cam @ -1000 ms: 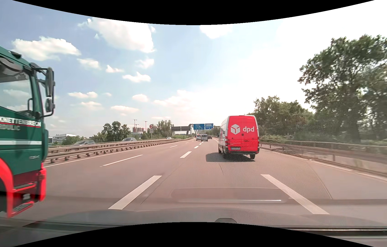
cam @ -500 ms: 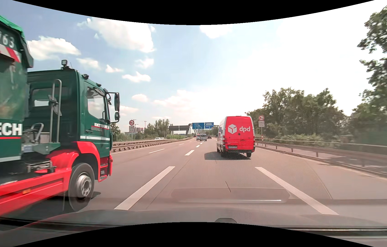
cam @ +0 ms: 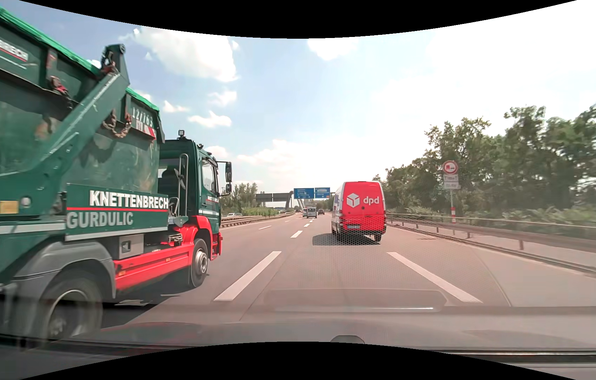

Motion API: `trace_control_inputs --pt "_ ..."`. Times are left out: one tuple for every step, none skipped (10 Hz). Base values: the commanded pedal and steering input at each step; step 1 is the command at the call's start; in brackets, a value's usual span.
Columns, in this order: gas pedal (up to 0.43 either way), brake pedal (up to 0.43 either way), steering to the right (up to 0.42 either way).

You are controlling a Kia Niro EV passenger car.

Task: Follow the waypoints while adhering to traffic rules and regulations

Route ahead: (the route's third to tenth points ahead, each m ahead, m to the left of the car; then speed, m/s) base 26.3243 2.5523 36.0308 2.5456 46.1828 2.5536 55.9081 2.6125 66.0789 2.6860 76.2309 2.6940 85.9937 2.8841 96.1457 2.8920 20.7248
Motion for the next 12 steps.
trace_control_inputs --pt "0.118 0.0 -0.004" --pt "0.118 0.0 -0.004" --pt "0.118 0.0 -0.004" --pt "0.118 0.0 -0.004" --pt "0.118 0.0 -0.005" --pt "0.118 0.0 -0.006" --pt "0.118 0.0 -0.006" --pt "0.118 0.0 -0.007" --pt "0.118 0.0 -0.007" --pt "0.118 0.0 -0.007" --pt "0.118 0.0 -0.008" --pt "0.13 0.0 -0.008"
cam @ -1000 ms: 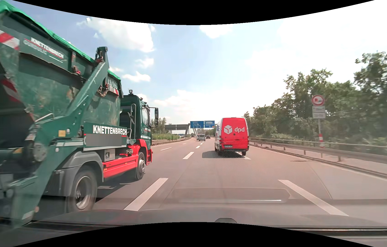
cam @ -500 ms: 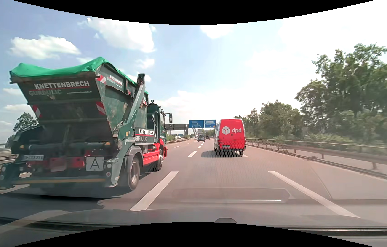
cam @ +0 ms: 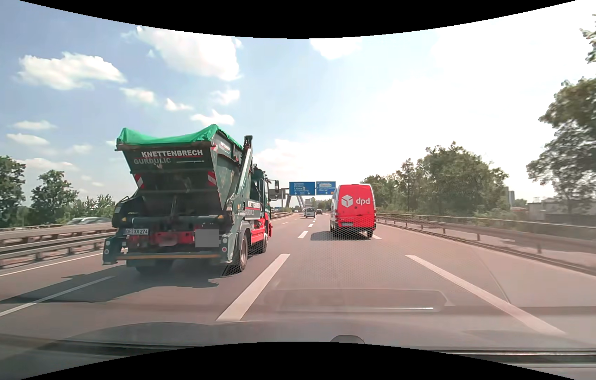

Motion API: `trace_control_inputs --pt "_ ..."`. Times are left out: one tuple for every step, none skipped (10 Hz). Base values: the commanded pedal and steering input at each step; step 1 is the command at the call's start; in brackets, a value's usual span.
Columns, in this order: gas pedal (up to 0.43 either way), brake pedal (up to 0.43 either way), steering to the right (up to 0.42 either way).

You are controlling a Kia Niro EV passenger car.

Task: Follow the waypoints while adhering to traffic rules and regulations

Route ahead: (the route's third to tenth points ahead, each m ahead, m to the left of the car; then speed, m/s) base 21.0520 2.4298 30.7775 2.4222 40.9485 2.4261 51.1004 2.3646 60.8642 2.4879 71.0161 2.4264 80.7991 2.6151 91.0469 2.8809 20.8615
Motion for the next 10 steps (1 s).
trace_control_inputs --pt "0.13 0.0 -0.007" --pt "0.138 0.0 -0.008" --pt "0.138 0.0 -0.008" --pt "0.138 0.0 -0.008" --pt "0.138 0.0 -0.008" --pt "0.138 0.0 -0.008" --pt "0.138 0.0 -0.008" --pt "0.138 0.0 -0.008" --pt "0.138 0.0 -0.008" --pt "0.138 0.0 -0.008"
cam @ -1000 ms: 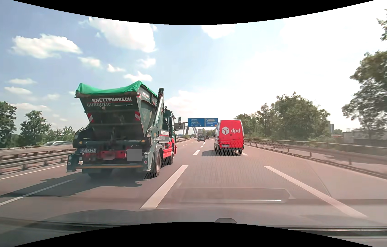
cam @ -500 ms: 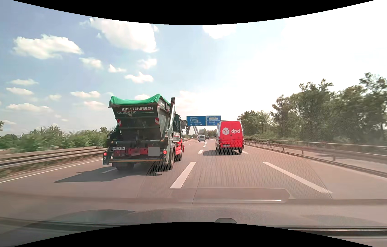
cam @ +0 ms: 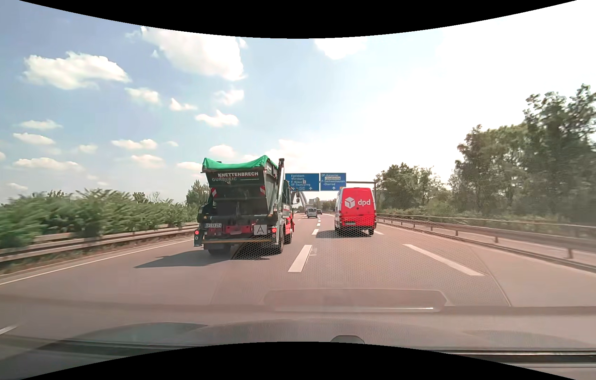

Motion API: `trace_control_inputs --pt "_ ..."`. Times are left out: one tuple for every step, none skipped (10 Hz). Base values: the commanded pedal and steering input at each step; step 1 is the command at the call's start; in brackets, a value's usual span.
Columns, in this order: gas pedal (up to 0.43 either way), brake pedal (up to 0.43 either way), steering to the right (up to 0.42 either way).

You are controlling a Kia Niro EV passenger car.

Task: Follow the waypoints while adhering to traffic rules and regulations

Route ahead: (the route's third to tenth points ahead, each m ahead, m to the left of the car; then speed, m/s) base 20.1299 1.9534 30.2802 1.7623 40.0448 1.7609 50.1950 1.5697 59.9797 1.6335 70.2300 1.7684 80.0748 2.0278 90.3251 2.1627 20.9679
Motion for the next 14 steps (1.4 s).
trace_control_inputs --pt "0.138 0.0 -0.008" --pt "0.138 0.0 -0.008" --pt "0.15 0.0 -0.008" --pt "0.15 0.0 -0.008" --pt "0.15 0.0 -0.008" --pt "0.15 0.0 -0.008" --pt "0.15 0.0 -0.008" --pt "0.15 0.0 -0.008" --pt "0.157 0.0 -0.008" --pt "0.157 0.0 -0.008" --pt "0.157 0.0 -0.007" --pt "0.157 0.0 -0.007" --pt "0.169 0.0 -0.007" --pt "0.169 0.0 -0.006"
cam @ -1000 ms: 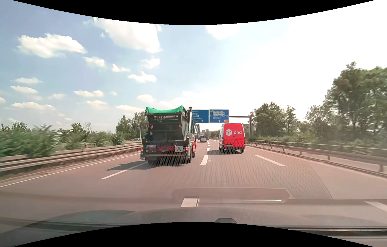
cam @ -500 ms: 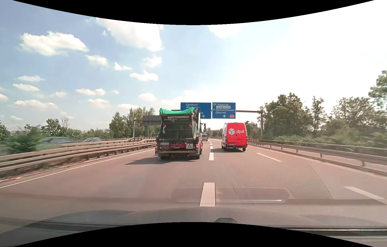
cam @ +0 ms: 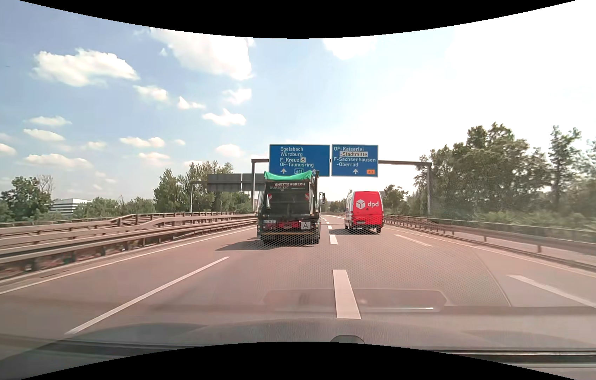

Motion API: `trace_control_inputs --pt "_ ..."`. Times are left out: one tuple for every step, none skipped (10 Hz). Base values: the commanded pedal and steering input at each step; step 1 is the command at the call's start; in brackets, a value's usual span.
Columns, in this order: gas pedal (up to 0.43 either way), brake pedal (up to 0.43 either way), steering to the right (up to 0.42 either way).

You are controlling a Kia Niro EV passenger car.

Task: Follow the waypoints while adhering to traffic rules and regulations

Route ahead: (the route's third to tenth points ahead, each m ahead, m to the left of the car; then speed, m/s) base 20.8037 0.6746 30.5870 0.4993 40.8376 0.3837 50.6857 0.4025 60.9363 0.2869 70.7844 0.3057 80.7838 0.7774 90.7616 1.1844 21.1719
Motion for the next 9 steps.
trace_control_inputs --pt "0.169 0.0 -0.006" --pt "0.169 0.0 -0.006" --pt "0.169 0.0 -0.005" --pt "0.169 0.0 -0.004" --pt "0.169 0.0 -0.003" --pt "0.169 0.0 -0.003" --pt "0.169 0.0 -0.002" --pt "0.169 0.0 -0.002" --pt "0.169 0.0 -0.002"
